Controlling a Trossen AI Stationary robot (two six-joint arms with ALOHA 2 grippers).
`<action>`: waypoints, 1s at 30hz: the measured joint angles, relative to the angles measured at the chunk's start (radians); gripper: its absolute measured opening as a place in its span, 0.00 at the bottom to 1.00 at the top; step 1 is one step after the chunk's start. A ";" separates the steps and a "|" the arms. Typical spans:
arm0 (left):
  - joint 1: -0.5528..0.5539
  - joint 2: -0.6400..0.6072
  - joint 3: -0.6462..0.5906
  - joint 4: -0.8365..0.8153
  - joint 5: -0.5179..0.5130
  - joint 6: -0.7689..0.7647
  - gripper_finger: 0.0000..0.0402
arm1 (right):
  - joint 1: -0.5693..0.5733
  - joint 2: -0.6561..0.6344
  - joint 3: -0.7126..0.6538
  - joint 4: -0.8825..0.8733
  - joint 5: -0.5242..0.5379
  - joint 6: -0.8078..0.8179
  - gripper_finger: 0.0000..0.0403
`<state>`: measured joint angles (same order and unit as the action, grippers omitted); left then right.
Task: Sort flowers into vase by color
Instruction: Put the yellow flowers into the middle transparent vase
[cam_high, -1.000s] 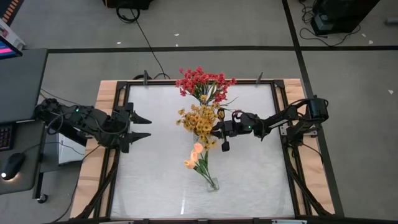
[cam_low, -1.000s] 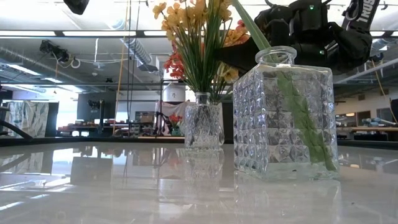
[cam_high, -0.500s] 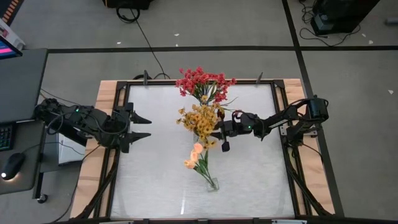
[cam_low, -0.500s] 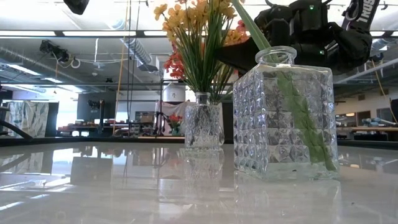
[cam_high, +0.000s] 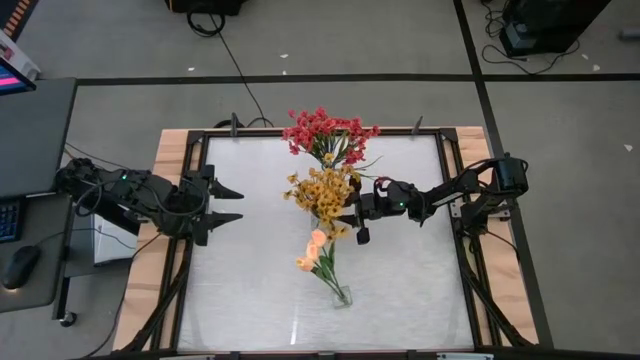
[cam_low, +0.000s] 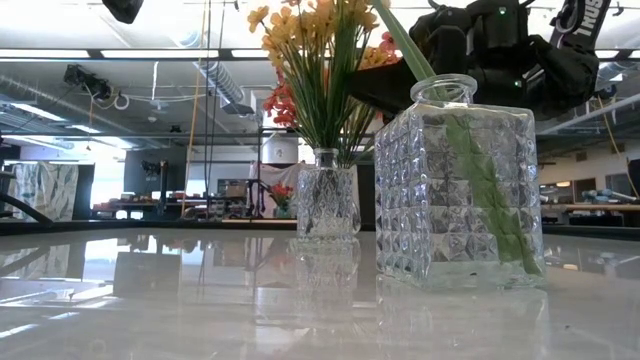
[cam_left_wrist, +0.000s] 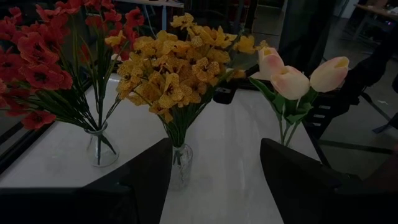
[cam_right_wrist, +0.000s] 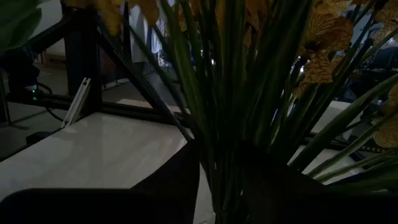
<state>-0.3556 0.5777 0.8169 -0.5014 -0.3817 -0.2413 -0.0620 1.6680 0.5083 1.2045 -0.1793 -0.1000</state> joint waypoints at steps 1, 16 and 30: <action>0.000 0.000 0.000 0.000 0.000 0.000 0.62 | 0.000 0.000 0.000 0.004 -0.001 0.001 0.30; 0.000 0.000 0.000 0.000 0.000 0.000 0.62 | 0.001 -0.015 0.000 0.059 -0.041 0.068 0.49; 0.000 0.000 0.000 0.000 0.000 0.000 0.62 | 0.000 -0.127 -0.053 -0.031 -0.056 0.076 0.57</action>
<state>-0.3557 0.5777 0.8169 -0.5011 -0.3817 -0.2413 -0.0616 1.5410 0.4554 1.1738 -0.2356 -0.0241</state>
